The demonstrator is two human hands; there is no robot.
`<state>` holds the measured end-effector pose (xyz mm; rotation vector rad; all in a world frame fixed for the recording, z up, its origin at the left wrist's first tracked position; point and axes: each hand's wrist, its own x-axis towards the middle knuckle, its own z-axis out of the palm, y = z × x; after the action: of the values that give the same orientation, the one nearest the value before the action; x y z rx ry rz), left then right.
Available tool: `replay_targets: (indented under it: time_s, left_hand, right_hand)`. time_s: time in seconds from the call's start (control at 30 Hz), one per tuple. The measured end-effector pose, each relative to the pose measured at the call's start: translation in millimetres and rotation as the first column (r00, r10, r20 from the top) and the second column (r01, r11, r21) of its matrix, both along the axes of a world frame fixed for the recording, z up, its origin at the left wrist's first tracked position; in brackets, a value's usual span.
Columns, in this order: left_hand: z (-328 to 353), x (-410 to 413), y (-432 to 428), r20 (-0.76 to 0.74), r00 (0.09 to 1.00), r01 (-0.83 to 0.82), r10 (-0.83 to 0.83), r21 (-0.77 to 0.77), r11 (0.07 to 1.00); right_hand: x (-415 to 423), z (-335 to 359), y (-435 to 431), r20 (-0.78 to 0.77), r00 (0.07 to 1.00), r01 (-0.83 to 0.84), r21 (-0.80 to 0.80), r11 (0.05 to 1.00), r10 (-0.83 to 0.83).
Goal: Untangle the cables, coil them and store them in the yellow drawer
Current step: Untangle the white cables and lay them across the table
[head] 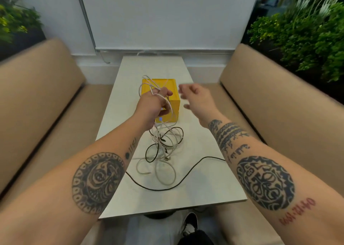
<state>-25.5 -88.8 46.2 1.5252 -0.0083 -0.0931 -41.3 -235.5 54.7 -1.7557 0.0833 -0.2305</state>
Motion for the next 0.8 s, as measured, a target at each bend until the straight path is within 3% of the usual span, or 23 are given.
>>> replay_targets:
  time_s: [0.07,0.17,0.4,0.47,0.6,0.7,0.8]
  left_hand:
    - [4,4,2,-0.058,0.998,0.008,-0.014,-0.116,0.993]
    - [8,4,3,-0.122,0.988,0.048,-0.099,-0.368,0.929]
    - [39,0,26,0.012,0.993,0.089,-0.116,-0.722,0.686]
    - [45,-1,33,0.047,0.996,0.09,-0.08,-0.706,0.703]
    - [30,-5,42,0.038,0.999,0.046,-0.031,-0.473,0.88]
    - [-1,-9,44,-0.014,0.999,-0.047,0.045,-0.205,0.978]
    - [-29,-17,42,-0.079,0.993,-0.087,0.084,-0.024,0.996]
  right_hand:
    - [-5,-30,0,-0.086,0.988,-0.146,-0.186,0.972,0.132]
    - [-16,-55,12,-0.141,0.952,-0.301,-0.31,0.902,0.27]
    - [-5,-63,3,-0.147,0.981,-0.18,-0.449,0.875,0.126]
    - [-1,-61,2,-0.124,0.989,-0.127,-0.426,0.896,0.081]
    - [7,-43,8,-0.042,0.996,0.078,-0.091,0.993,-0.082]
    - [15,-16,11,-0.03,0.991,0.137,0.213,0.967,-0.133]
    - [19,20,15,0.023,0.992,0.107,0.395,0.913,-0.126]
